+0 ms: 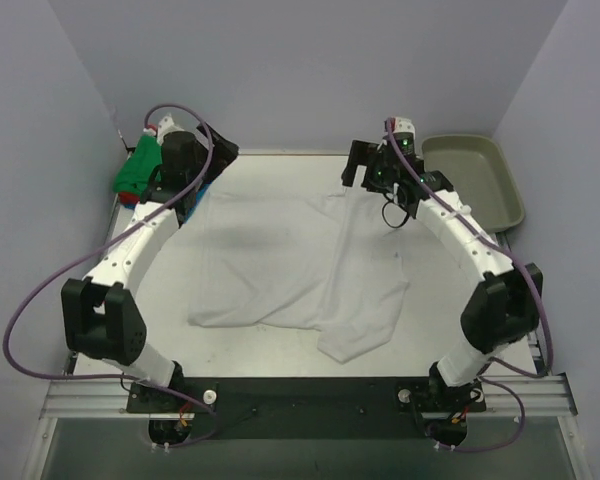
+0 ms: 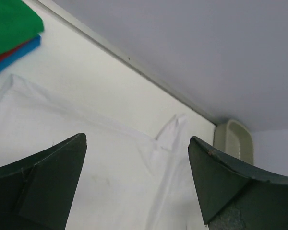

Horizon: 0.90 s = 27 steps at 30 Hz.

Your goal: Fold and stack the t-shirts

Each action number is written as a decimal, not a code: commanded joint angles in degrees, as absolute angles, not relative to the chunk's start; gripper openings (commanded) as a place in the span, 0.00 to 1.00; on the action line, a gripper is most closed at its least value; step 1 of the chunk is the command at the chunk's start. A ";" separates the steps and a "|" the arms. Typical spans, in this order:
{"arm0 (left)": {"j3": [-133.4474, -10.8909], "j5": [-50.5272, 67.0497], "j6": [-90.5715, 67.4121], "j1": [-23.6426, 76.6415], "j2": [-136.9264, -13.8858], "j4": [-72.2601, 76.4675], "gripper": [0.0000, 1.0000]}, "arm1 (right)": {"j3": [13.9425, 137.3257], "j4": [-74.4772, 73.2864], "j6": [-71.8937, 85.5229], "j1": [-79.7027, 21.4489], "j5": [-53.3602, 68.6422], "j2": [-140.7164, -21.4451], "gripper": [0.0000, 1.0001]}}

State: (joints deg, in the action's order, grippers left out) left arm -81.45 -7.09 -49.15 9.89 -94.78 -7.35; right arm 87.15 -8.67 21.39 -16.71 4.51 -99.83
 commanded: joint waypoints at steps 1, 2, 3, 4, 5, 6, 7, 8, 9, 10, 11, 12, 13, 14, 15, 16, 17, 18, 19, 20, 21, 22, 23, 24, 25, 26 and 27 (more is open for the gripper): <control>-72.53 -3.35 -45.36 15.46 -86.86 -15.99 0.97 | 76.84 -14.23 22.75 -22.32 -1.58 -89.58 1.00; -68.77 -2.56 -45.44 16.86 -85.79 -16.52 0.97 | 74.29 -14.15 23.46 -23.46 -1.67 -87.82 1.00; -66.90 1.54 -45.44 17.48 -84.91 -15.13 0.97 | 69.31 -13.98 23.73 -23.99 -1.93 -84.41 1.00; -64.88 3.23 -45.96 17.93 -83.77 -14.42 0.97 | 67.26 -13.71 24.51 -24.34 -2.80 -83.07 1.00; -61.47 4.64 -46.49 18.97 -83.32 -13.81 0.97 | 65.50 -13.80 24.96 -24.69 -2.73 -81.66 1.00; -59.52 7.96 -47.19 19.42 -83.06 -10.93 0.97 | 62.09 -13.80 25.13 -24.87 -2.12 -79.30 1.00; -57.94 9.04 -47.72 20.03 -82.62 -9.16 0.97 | 60.66 -13.62 25.48 -25.22 -1.59 -78.23 1.00; -56.53 9.84 -48.25 21.26 -82.36 -7.57 0.97 | 58.99 -13.45 25.84 -25.49 -1.23 -77.18 1.00; -54.60 10.89 -48.51 21.97 -82.27 -4.77 0.97 | 57.84 -13.45 26.01 -26.27 -1.23 -75.34 1.00; -54.15 11.25 -48.60 22.76 -82.44 -3.53 0.97 | 55.48 -13.53 26.28 -26.71 -1.14 -74.54 1.00; -53.88 11.69 -48.69 23.37 -82.79 -2.56 0.97 | 54.24 -13.27 27.06 -27.24 -0.79 -73.75 1.00; -53.96 13.08 -48.87 25.03 -83.32 -0.81 0.98 | 53.10 -12.31 27.42 -28.20 -0.53 -72.61 1.00; -54.31 13.88 -49.04 25.74 -84.89 1.30 0.98 | 50.48 -11.78 27.77 -28.47 -0.44 -72.34 1.00; -54.58 14.67 -49.30 26.53 -85.77 2.19 0.97 | 49.41 -11.43 28.56 -28.82 -0.35 -72.16 1.00; -54.84 16.33 -49.65 27.94 -86.65 4.46 0.98 | 48.26 -10.56 29.52 -29.09 -0.35 -72.25 1.00; -55.71 16.96 -49.75 28.73 -88.49 5.18 0.97 | 46.16 -9.85 30.23 -29.44 -0.35 -72.33 1.00; -56.07 17.22 -50.01 29.44 -89.29 5.71 0.98 | 44.92 -8.89 30.84 -29.62 1.21 -72.33 1.00; -56.42 18.18 -50.71 29.97 -90.95 7.37 0.97 | 43.96 -7.14 32.24 -29.88 2.27 -72.33 1.00; -56.77 19.06 -51.23 31.10 -91.84 8.43 0.98 | 42.99 -6.34 32.78 -30.06 2.72 -72.42 1.00; -56.86 19.68 -51.68 31.55 -92.63 10.18 0.97 | 41.15 -5.55 33.31 -30.32 2.99 -72.42 1.00; -57.04 20.04 -52.11 31.99 -93.94 10.72 0.97 | 40.44 -4.49 34.44 -30.50 3.16 -72.68 1.00; -57.13 20.13 -52.12 32.86 -94.56 11.16 0.97 | 39.73 -4.22 34.80 -30.76 3.25 -72.69 1.00; -57.22 20.21 -52.12 33.22 -95.18 12.12 0.97 | 38.42 -3.87 35.33 -31.11 3.16 -72.69 1.00; -57.13 20.21 -52.12 33.48 -96.58 12.82 0.97 | 37.45 -2.65 35.68 -31.29 3.25 -72.42 1.00; -57.04 20.48 -52.21 33.92 -97.29 13.62 0.97 | 36.75 -1.94 36.38 -31.46 3.77 -72.33 1.00; -57.22 21.00 -52.29 34.10 -98.34 15.36 0.97 | 36.04 -1.32 36.65 -31.55 4.13 -72.25 1.00; -57.39 22.40 -52.82 34.10 -100.35 16.25 0.98 | 34.90 -0.54 37.00 -31.64 4.39 -72.25 0.99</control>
State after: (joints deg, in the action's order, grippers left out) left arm -54.89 18.63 -51.51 33.47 -96.53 8.05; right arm 37.43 -5.23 33.76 -30.83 2.94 -73.23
